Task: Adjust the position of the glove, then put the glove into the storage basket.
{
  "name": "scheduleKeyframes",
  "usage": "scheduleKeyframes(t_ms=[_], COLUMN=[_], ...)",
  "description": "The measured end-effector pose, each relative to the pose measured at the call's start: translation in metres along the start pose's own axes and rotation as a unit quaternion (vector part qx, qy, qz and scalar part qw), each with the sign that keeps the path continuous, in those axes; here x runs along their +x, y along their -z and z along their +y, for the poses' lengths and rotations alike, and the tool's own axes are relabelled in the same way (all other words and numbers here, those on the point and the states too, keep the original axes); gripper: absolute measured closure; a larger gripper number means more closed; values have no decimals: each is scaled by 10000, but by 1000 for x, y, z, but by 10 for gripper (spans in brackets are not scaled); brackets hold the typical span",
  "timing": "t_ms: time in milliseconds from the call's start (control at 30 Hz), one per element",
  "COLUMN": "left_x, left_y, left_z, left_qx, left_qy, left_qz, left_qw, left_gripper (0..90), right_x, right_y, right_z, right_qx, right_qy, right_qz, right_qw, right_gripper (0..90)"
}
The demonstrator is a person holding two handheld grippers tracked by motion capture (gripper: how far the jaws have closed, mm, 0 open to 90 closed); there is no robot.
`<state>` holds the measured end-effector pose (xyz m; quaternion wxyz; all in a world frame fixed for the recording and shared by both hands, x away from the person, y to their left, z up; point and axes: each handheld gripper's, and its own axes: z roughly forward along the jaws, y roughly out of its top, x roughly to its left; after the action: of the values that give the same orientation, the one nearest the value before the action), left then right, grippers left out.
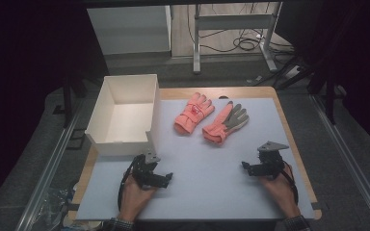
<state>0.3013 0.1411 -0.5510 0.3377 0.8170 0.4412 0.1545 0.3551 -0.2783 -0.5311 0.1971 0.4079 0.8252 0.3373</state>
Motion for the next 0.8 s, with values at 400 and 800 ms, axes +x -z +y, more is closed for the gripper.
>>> scheduleKeyframes(t_ms=[400,800], left_x=[0,0], left_y=[0,0], left_z=[0,0], left_qx=[10,9], left_qy=[-8,-31], left_qz=[6,7], left_qw=[10000,10000], left_gripper=[0,0], right_x=[0,0], right_y=[0,0], right_z=[0,1], right_qx=[14,20], right_qy=[-10,-31], right_qz=[10,-19], right_qw=[10000,10000], right_gripper=[114,115])
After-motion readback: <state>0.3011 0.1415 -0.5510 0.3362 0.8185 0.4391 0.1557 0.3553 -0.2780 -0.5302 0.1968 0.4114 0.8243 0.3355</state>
